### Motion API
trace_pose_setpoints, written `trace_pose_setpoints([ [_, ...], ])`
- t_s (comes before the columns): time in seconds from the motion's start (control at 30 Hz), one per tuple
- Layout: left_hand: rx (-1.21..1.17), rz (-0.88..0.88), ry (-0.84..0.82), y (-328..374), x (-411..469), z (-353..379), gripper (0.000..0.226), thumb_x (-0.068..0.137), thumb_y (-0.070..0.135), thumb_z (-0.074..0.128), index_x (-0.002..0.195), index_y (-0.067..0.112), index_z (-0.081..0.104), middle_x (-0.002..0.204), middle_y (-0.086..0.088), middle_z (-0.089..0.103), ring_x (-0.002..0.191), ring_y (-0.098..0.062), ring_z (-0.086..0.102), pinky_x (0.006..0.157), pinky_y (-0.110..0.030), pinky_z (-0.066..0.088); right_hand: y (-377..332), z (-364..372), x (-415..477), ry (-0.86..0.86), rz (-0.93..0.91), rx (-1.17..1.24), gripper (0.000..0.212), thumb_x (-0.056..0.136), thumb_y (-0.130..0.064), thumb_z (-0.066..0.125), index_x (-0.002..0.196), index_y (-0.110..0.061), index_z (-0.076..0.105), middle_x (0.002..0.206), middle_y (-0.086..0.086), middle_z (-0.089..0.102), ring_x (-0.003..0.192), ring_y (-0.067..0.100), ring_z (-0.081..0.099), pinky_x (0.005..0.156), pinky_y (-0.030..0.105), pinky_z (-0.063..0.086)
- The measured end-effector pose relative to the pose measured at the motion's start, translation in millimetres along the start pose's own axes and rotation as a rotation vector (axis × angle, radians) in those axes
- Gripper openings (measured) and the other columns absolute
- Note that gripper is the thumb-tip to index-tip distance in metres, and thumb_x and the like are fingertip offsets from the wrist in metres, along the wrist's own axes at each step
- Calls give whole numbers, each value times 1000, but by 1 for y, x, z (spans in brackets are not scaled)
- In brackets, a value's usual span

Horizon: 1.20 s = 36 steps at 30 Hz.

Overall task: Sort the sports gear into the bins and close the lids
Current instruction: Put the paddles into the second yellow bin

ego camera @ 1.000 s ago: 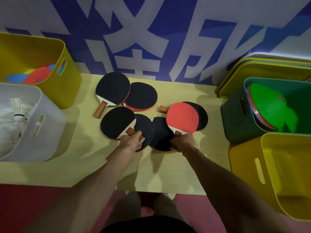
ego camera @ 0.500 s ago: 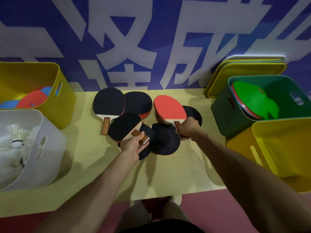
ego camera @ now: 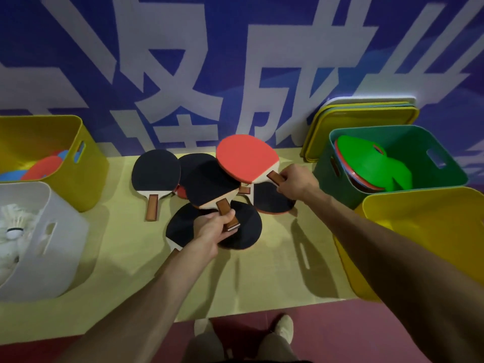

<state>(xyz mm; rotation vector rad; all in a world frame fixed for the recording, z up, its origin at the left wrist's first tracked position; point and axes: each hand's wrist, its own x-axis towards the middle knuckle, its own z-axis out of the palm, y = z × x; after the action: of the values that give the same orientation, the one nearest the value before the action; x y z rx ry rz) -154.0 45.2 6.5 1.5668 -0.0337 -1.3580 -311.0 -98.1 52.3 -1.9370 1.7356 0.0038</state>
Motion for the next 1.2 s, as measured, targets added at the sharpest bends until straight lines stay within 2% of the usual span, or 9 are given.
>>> trace_pose_setpoints([
  [0.17, 18, 148, 22, 8, -19, 61, 26, 80, 2, 71, 106, 1, 67, 92, -11, 69, 84, -22, 67, 69, -32, 57, 41, -59, -4, 146, -150, -9, 7, 82, -18, 60, 76, -16, 63, 70, 4, 57, 71, 28, 57, 54, 25, 33],
  [0.3, 139, 265, 19, 8, -32, 117, 42, 80, 1, 71, 121, 3, 62, 102, -11, 69, 88, -23, 67, 69, -30, 57, 99, -107, -6, 253, -201, 59, 21, 73, -15, 63, 93, -18, 71, 87, 9, 70, 84, 33, 63, 64, 31, 45],
  [0.37, 222, 317, 3, 4, -40, 143, 47, 78, 1, 72, 123, 5, 60, 104, -8, 69, 91, -23, 67, 78, -35, 57, 129, -131, -7, 324, -188, 89, 22, 75, -16, 65, 96, -19, 71, 95, 10, 71, 91, 34, 63, 74, 37, 52],
  [0.57, 564, 322, -222, -12, -73, 214, 44, 72, 6, 77, 114, 15, 67, 91, -1, 74, 84, -22, 69, 85, -43, 56, 207, -184, -15, 431, -118, 165, 16, 78, -18, 69, 94, -19, 69, 93, 9, 70, 92, 32, 63, 73, 36, 49],
  [0.67, 736, 320, -358, -18, -87, 241, 44, 73, 2, 75, 115, 10, 66, 94, -6, 74, 82, -20, 68, 70, -33, 56, 244, -195, -26, 445, -87, 155, 16, 77, -13, 68, 93, -16, 68, 94, 10, 70, 92, 32, 61, 74, 38, 50],
  [0.8, 903, 275, -483, -31, -92, 268, 44, 71, -1, 75, 114, 5, 68, 91, -10, 74, 83, -27, 70, 74, -40, 59, 292, -198, -41, 412, -22, 142, 26, 76, -12, 69, 101, -19, 68, 100, 8, 69, 98, 30, 61, 82, 44, 52],
  [0.93, 1060, 278, -537, -45, -96, 291, 39, 72, -2, 74, 109, 7, 70, 90, -11, 72, 78, -24, 68, 68, -33, 59, 334, -194, -53, 334, 18, 99, 35, 77, -11, 71, 110, -22, 66, 109, 4, 68, 103, 27, 61, 86, 40, 51],
  [1.03, 1154, 258, -560, -54, -98, 306, 32, 72, 3, 76, 103, 10, 73, 86, -10, 71, 73, -20, 65, 62, -27, 55, 359, -194, -59, 267, 29, 23, 34, 80, -9, 67, 111, -22, 67, 109, 4, 68, 101, 27, 61, 79, 34, 48],
  [1.2, 1241, 183, -569, -73, -100, 317, 35, 73, 4, 77, 106, 13, 71, 96, -14, 71, 81, -23, 66, 72, -31, 56, 382, -203, -64, 121, 9, -155, 38, 80, -7, 67, 116, -18, 65, 109, 6, 66, 98, 27, 59, 74, 32, 45],
])
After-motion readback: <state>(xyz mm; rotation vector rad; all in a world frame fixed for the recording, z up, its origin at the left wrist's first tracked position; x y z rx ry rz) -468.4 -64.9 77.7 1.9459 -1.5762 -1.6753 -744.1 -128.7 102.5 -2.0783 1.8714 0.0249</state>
